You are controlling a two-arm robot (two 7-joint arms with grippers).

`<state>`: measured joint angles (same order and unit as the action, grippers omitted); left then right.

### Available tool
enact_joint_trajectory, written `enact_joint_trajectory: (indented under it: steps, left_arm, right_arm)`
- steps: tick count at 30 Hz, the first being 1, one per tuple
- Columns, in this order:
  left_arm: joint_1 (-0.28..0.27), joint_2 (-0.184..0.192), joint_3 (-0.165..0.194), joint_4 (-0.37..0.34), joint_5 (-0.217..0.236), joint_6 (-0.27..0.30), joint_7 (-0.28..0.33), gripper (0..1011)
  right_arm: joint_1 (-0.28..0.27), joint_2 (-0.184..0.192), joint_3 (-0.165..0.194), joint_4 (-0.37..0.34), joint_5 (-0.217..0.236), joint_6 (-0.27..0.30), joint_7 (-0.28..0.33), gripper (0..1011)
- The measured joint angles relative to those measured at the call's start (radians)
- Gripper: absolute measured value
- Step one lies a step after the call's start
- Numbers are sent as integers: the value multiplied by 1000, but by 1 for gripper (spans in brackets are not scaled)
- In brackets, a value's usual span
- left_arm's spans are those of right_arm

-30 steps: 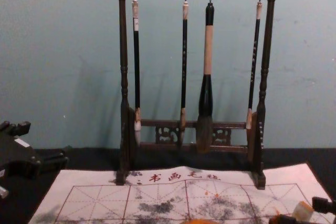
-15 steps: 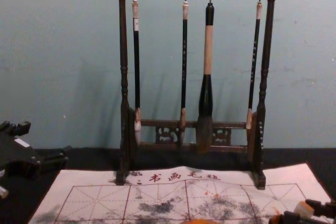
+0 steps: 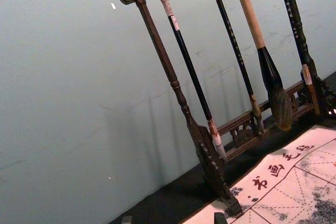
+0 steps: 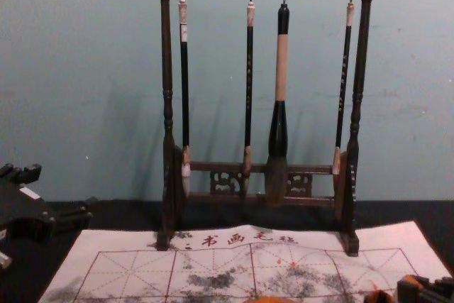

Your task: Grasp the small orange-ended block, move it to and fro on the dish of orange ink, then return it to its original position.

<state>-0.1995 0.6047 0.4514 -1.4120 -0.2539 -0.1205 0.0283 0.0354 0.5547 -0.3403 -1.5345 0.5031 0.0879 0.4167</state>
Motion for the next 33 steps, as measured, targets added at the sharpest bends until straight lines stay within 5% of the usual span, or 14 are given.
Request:
enact_joint_trajectory:
  steps: [21,33]
  left_arm:
    - [0,0,0,0,0,0,0,1010]
    - [0,0,0,0,0,0,0,1010]
  right_arm:
    - [-2,-3,17,-35,6,36,-9,71]
    - [-5,34,29,-110,-5,79,-11,71]
